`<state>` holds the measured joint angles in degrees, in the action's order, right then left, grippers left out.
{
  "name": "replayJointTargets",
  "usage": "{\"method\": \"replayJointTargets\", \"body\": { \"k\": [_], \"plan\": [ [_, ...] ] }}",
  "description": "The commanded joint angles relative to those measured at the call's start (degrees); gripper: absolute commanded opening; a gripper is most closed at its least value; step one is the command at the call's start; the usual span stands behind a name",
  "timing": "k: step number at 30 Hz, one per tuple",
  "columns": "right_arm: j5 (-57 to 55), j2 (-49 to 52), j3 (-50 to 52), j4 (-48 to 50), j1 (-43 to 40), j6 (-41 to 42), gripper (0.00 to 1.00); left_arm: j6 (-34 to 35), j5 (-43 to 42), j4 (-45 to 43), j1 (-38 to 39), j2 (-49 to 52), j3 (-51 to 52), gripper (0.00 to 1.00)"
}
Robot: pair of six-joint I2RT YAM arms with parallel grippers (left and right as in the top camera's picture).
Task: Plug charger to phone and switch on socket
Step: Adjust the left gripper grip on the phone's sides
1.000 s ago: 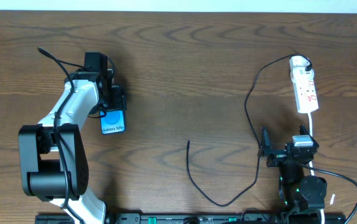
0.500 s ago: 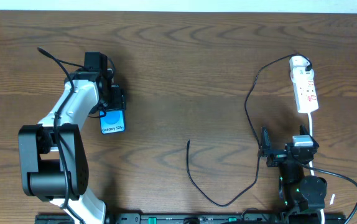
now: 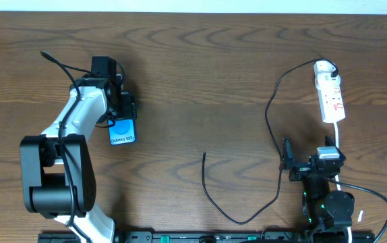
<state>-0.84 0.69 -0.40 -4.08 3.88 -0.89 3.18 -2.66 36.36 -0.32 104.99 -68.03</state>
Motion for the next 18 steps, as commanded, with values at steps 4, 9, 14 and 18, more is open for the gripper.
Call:
{"method": "replayJointTargets", "body": {
  "k": [4, 9, 14, 18],
  "plan": [
    [0.3, -0.4, 0.1, -0.2, 0.1, -0.2, 0.99, 0.1, 0.7, 0.0, -0.2, 1.8, 0.7, 0.08],
    [0.3, -0.4, 0.1, -0.2, 0.1, -0.2, 0.99, 0.1, 0.7, -0.1, -0.2, 3.2, 1.0, 0.07],
    [0.3, -0.4, 0.1, -0.2, 0.1, -0.2, 0.99, 0.1, 0.7, -0.2, -0.2, 3.3, 1.1, 0.07],
    [0.3, -0.4, 0.1, -0.2, 0.1, -0.2, 0.99, 0.1, 0.7, -0.9, -0.2, 3.3, 1.5, 0.08]
  ]
}}
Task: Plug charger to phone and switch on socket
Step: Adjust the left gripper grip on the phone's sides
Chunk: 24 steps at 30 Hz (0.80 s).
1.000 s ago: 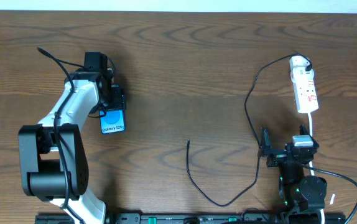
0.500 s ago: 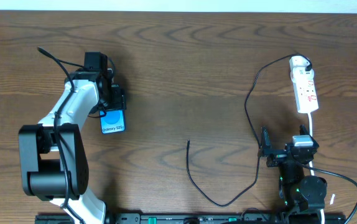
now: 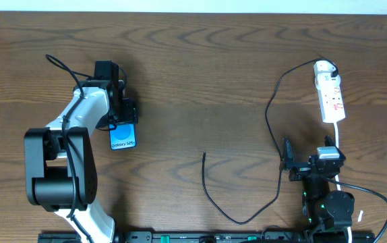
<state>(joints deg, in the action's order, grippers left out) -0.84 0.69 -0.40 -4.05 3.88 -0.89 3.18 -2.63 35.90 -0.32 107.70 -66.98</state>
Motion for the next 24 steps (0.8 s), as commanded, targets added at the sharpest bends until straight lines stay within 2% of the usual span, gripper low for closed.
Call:
{"method": "replayJointTargets", "body": {
  "k": [1, 18, 19, 22, 24],
  "plan": [
    [0.3, -0.4, 0.1, -0.3, 0.1, -0.2, 0.99, 0.1, 0.7, -0.6, -0.2, 0.6, 0.7, 0.08],
    [0.3, -0.4, 0.1, -0.3, 0.1, -0.2, 0.99, 0.1, 0.7, -2.6, -0.2, 0.6, 3.4, 0.09],
    [0.3, -0.4, 0.1, -0.3, 0.1, -0.2, 0.99, 0.1, 0.7, -2.6, -0.2, 0.6, 3.4, 0.11],
    [0.3, -0.4, 0.1, -0.3, 0.1, -0.2, 0.99, 0.1, 0.7, -2.6, -0.2, 0.6, 3.4, 0.32],
    [0.3, -0.4, 0.1, -0.3, 0.1, -0.2, 0.99, 0.1, 0.7, -2.6, -0.2, 0.6, 3.4, 0.42]
  ]
}}
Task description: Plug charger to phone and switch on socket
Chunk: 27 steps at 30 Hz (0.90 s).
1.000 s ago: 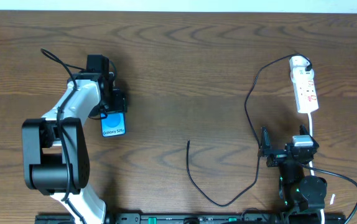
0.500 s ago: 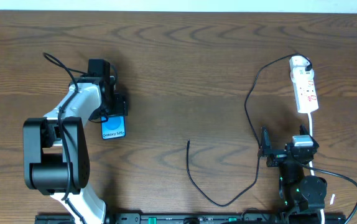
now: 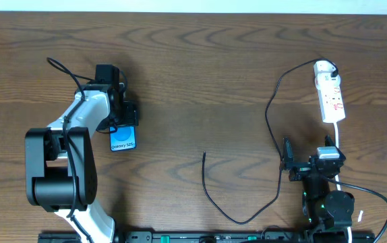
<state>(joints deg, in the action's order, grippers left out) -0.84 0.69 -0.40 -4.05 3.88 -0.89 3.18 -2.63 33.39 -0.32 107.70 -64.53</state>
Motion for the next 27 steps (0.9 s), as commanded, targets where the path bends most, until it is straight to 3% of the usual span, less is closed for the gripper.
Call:
{"method": "replayJointTargets", "body": {
  "k": [1, 5, 6, 9, 27],
  "plan": [
    [0.3, -0.4, 0.1, -0.3, 0.1, -0.2, 0.99, 0.1, 0.7, -0.1, -0.2, 0.6, 1.0, 0.49],
    [0.3, -0.4, 0.1, -0.3, 0.1, -0.2, 0.99, 0.1, 0.7, -0.1, -0.2, 0.6, 1.0, 0.69],
    [0.3, -0.4, 0.1, -0.3, 0.1, -0.2, 0.99, 0.1, 0.7, -0.1, -0.2, 0.6, 1.0, 0.81],
    [0.3, -0.4, 0.1, -0.3, 0.1, -0.2, 0.99, 0.1, 0.7, -0.1, -0.2, 0.6, 1.0, 0.92],
    [0.3, -0.4, 0.1, -0.3, 0.1, -0.2, 0.99, 0.1, 0.7, 0.9, -0.2, 0.6, 1.0, 0.95]
  ]
}}
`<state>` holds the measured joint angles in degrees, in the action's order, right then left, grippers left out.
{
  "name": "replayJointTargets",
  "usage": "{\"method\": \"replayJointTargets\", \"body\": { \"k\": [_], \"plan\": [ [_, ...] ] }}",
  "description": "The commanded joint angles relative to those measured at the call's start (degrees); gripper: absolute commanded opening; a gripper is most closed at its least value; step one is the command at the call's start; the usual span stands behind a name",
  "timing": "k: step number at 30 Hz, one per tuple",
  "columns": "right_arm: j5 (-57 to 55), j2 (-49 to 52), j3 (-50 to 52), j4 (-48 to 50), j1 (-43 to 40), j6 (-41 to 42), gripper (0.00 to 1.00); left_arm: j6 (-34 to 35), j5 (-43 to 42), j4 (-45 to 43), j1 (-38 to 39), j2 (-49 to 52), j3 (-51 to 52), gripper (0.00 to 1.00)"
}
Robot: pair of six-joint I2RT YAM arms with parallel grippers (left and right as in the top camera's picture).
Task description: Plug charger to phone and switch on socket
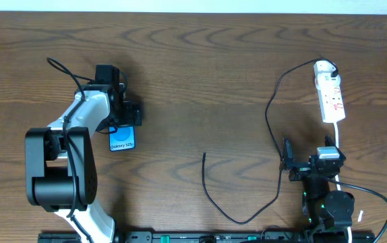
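Observation:
The phone [123, 140], its blue screen facing up, lies on the table's left half. My left gripper [127, 116] is right over the phone's far end and hides it; from above I cannot make out whether its fingers are spread or closed. The white socket strip [330, 96] lies at the far right with the charger plugged in at its far end. From there the black cable [272, 121] loops down to a free tip [203, 155] mid-table. My right gripper [289, 162] sits parked near the front right, beside the cable, its state unclear.
The wooden table [193, 61] carries only these things. The strip's white lead [338, 138] runs toward the front past the right arm's base. The left arm's own thin black wire [62, 67] arcs out at the far left.
The phone and the left arm are nearly where they were. A black part of the left gripper now juts slightly farther right over the phone's far end. Right arm and cable are unchanged.
At first the left gripper was over the phone's far end, with the phone lying a little farther back. By the second moment phone and gripper had both shifted toward the front. They have stayed there since, while the right arm, cable and strip never moved.

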<state>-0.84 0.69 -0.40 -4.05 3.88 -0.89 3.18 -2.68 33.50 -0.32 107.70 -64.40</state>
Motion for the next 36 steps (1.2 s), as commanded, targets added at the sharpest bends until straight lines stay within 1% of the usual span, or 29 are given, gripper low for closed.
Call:
{"method": "replayJointTargets", "body": {
  "k": [1, 21, 33, 34, 36],
  "plan": [
    [0.3, -0.4, 0.1, -0.3, 0.1, -0.2, 0.99, 0.1, 0.8, 0.9, -0.2, 0.6, 0.8, 0.95],
    [0.3, -0.4, 0.1, -0.3, 0.1, -0.2, 0.99, 0.1, 0.7, 3.3, -0.2, 0.6, 0.8, 0.95],
    [0.3, -0.4, 0.1, -0.3, 0.1, -0.2, 0.99, 0.1, 0.7, 3.3, -0.2, 0.6, 0.8, 0.94],
    [0.3, -0.4, 0.1, -0.3, 0.1, -0.2, 0.99, 0.1, 0.8, 3.3, -0.2, 0.6, 0.8, 0.93],
    [0.3, -0.4, 0.1, -0.3, 0.1, -0.2, 0.99, 0.1, 0.8, 3.3, -0.2, 0.6, 0.8, 0.88]
  ]
}}
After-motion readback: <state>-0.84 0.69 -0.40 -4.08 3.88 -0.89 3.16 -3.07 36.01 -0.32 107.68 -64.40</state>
